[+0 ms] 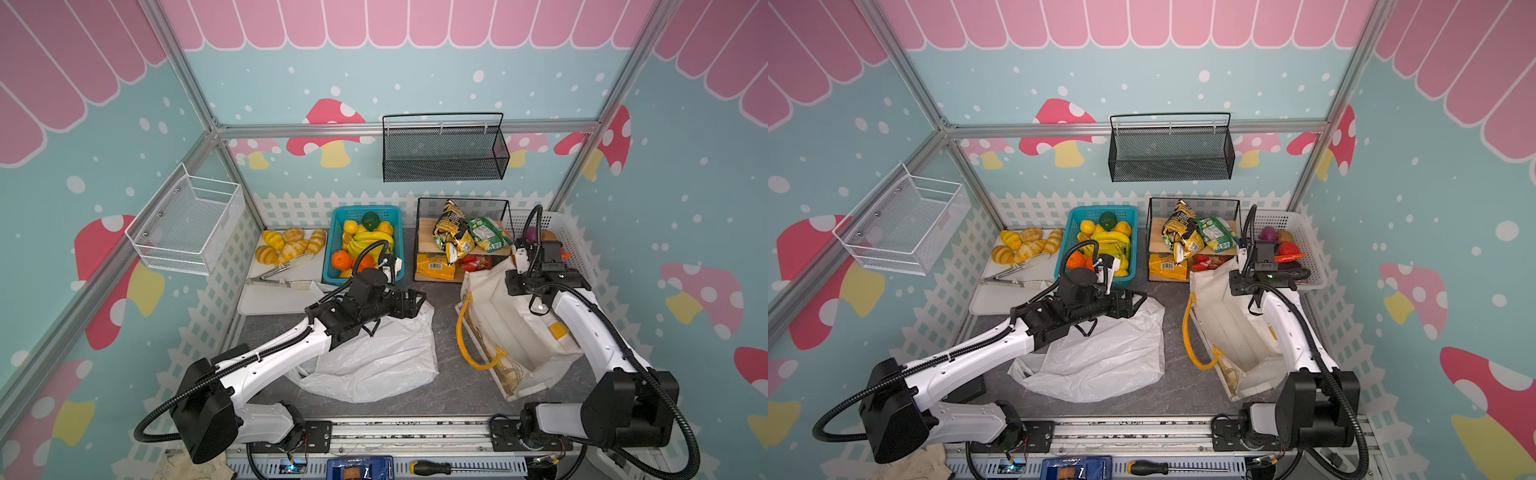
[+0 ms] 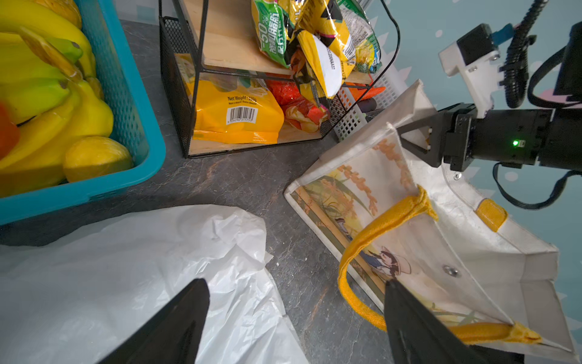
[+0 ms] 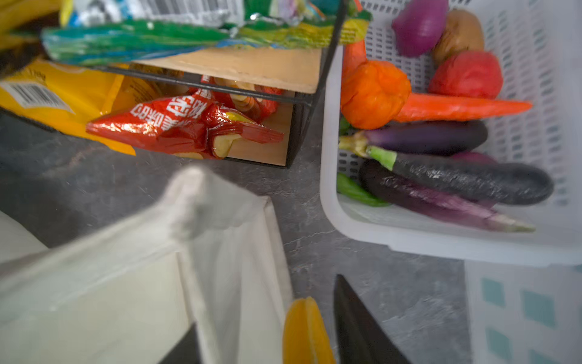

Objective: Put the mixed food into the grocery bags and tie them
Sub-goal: 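Hold the tote open with the right gripper while the left gripper reaches to the rack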

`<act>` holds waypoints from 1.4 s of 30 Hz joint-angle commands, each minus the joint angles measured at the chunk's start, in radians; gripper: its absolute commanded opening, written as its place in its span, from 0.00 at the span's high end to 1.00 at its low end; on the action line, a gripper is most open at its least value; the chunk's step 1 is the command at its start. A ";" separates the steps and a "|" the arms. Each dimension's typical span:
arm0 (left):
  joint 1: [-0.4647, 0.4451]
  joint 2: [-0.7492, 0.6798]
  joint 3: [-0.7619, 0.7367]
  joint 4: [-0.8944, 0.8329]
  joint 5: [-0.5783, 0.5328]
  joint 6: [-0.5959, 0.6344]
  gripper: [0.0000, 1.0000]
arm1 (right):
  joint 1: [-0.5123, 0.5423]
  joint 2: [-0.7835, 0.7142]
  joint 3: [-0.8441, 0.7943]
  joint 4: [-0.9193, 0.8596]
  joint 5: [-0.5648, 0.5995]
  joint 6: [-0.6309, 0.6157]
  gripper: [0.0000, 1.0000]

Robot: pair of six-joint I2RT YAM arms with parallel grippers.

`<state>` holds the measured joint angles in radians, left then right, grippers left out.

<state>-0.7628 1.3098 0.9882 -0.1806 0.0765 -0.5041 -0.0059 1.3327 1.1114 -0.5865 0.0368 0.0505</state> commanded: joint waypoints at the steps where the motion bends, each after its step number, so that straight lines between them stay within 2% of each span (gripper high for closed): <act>1: -0.001 -0.048 -0.029 -0.027 -0.056 0.028 0.10 | -0.052 -0.041 -0.014 -0.008 -0.005 0.042 0.73; 5: 0.000 -0.069 -0.039 -0.025 -0.087 0.036 0.10 | -0.157 -0.115 -0.071 0.022 -0.086 0.125 0.85; 9: 0.008 -0.081 -0.047 -0.023 -0.109 0.030 0.10 | -0.283 -0.175 -0.135 0.097 -0.287 0.222 0.89; 13: 0.014 -0.069 -0.032 -0.022 -0.110 0.030 0.10 | -0.287 -0.191 -0.210 0.187 -0.456 0.325 0.91; 19: 0.009 -0.009 0.027 -0.023 -0.062 0.030 0.12 | -0.282 -0.235 -0.280 0.334 -0.572 0.475 0.93; 26: -0.012 0.125 0.132 -0.035 -0.051 0.037 0.15 | -0.279 -0.212 -0.280 0.353 -0.514 0.442 0.92; 29: -0.022 0.193 0.194 -0.039 -0.061 0.064 0.16 | -0.279 -0.211 -0.288 0.372 -0.497 0.415 0.89; 32: -0.028 0.261 0.251 -0.042 -0.072 0.098 0.17 | -0.280 -0.218 -0.305 0.394 -0.492 0.394 0.81; 35: -0.038 0.324 0.327 -0.040 -0.069 0.153 0.18 | -0.279 -0.230 -0.328 0.418 -0.482 0.376 0.65; 37: -0.045 0.373 0.382 -0.045 -0.070 0.183 0.18 | -0.278 -0.237 -0.338 0.424 -0.469 0.365 0.59; 42: -0.044 0.514 0.565 -0.088 -0.118 0.226 0.15 | -0.277 -0.246 -0.348 0.432 -0.463 0.347 0.55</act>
<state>-0.8021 1.7691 1.4715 -0.2340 0.0025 -0.3336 -0.2878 1.1088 0.7773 -0.1837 -0.4351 0.4194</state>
